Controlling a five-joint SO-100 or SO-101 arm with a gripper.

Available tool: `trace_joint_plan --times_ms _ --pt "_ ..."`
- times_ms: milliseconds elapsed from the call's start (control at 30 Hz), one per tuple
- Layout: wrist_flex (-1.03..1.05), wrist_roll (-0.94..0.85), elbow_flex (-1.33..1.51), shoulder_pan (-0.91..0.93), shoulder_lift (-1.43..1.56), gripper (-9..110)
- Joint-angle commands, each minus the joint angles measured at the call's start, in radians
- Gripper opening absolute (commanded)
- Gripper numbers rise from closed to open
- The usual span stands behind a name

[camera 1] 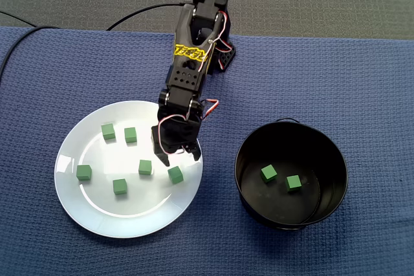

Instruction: Pick up the items on the white plate and put them in the black container.

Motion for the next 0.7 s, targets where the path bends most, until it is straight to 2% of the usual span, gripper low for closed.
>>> trace_joint_plan --times_ms 0,300,667 --pt "-0.018 0.006 -0.078 0.005 -0.015 24" --pt "-0.112 0.026 -0.043 -0.012 -0.071 30" --pt "-0.149 0.021 -0.035 -0.005 -0.112 29"
